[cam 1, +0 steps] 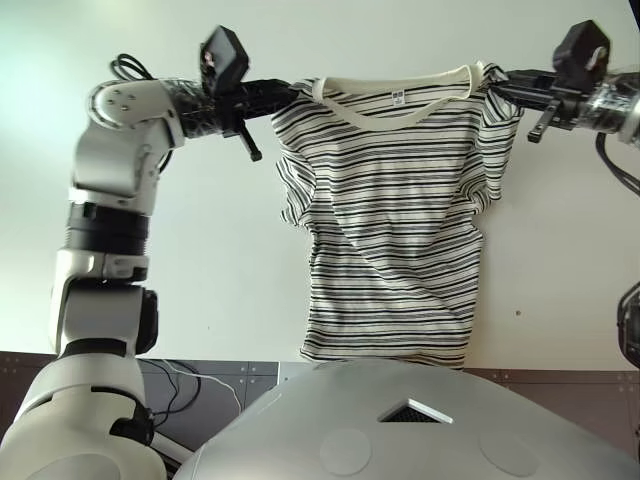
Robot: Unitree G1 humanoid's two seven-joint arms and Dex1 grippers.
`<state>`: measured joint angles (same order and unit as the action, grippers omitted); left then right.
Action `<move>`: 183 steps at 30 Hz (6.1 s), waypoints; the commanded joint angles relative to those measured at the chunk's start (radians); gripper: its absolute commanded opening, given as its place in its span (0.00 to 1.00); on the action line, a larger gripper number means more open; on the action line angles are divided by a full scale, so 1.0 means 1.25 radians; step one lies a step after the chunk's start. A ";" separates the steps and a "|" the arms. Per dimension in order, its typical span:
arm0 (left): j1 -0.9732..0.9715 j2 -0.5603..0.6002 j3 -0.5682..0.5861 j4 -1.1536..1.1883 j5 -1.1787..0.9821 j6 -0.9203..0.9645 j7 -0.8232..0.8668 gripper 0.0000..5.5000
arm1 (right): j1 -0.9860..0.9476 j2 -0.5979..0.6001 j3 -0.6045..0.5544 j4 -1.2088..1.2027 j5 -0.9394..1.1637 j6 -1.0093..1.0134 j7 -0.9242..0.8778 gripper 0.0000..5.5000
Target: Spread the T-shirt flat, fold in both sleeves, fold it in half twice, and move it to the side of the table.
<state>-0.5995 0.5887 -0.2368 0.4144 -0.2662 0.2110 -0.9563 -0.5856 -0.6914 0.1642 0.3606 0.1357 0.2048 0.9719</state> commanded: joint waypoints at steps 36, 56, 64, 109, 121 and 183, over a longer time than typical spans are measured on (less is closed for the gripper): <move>0.567 0.127 -0.036 -0.506 0.215 -0.299 0.128 0.17 | 0.619 -0.189 -0.142 -0.456 0.068 -0.205 -0.038 0.16; 0.406 0.201 -0.014 -0.290 0.248 -0.316 0.035 0.18 | 0.763 -0.125 -0.251 -0.518 0.280 0.148 0.013 0.19; 0.296 0.121 -0.033 -0.462 0.151 -0.212 -0.020 0.18 | 0.485 -0.016 -0.116 -0.247 0.246 0.206 0.037 0.40; 0.369 0.133 -0.097 -0.320 0.275 -0.385 -0.076 0.18 | 0.535 0.164 -0.039 -0.405 0.461 0.443 0.170 0.40; 0.367 0.131 -0.097 -0.294 0.289 -0.417 -0.071 0.18 | 0.555 0.123 0.036 -0.412 0.390 0.393 0.159 0.23; 0.442 0.246 -0.081 -0.433 0.094 -0.334 -0.193 0.18 | 0.726 -0.134 -0.190 -0.622 0.499 0.411 0.127 0.19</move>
<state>-0.0686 0.8355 -0.3643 -0.0430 -0.0701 -0.2962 -1.1335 0.3610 -0.8485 -0.0523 -0.4371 0.7821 0.7428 1.1506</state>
